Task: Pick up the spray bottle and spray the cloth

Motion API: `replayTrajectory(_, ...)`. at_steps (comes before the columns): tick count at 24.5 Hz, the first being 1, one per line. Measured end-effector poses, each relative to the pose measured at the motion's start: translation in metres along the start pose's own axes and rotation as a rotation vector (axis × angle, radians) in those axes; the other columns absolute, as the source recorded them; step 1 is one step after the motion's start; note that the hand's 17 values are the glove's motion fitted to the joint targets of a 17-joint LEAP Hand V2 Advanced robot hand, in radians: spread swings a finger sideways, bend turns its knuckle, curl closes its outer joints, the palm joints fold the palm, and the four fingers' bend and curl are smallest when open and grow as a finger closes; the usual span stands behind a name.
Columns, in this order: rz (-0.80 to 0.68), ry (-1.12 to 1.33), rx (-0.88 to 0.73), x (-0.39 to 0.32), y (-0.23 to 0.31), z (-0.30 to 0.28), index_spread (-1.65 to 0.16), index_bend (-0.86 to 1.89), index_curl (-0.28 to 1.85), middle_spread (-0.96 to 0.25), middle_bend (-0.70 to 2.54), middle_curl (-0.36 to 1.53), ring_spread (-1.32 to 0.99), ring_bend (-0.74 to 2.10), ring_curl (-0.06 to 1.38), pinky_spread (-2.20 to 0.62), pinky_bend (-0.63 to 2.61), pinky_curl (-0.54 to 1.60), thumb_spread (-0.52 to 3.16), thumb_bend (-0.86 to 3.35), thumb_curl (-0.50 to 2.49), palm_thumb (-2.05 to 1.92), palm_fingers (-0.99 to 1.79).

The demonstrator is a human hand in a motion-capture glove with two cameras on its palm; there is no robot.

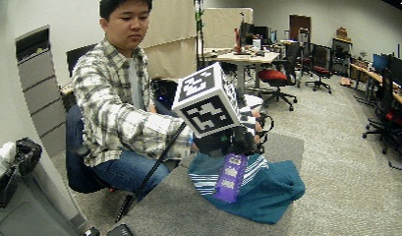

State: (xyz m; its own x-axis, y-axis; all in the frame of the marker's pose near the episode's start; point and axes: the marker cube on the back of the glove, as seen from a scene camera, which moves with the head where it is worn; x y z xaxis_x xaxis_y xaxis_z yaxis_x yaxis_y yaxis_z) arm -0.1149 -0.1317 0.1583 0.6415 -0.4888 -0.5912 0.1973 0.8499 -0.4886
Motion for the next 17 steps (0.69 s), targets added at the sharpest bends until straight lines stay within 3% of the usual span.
replayTrajectory(17, -0.192, 0.418, -0.278, -0.023, -0.004, 0.041, -0.29, 0.14, 0.41, -0.17, 0.41, 0.54, -0.21, 0.53, 0.48, -0.16, 0.51, 0.41, 0.32, -0.03, 0.78, 1.11, 1.16)
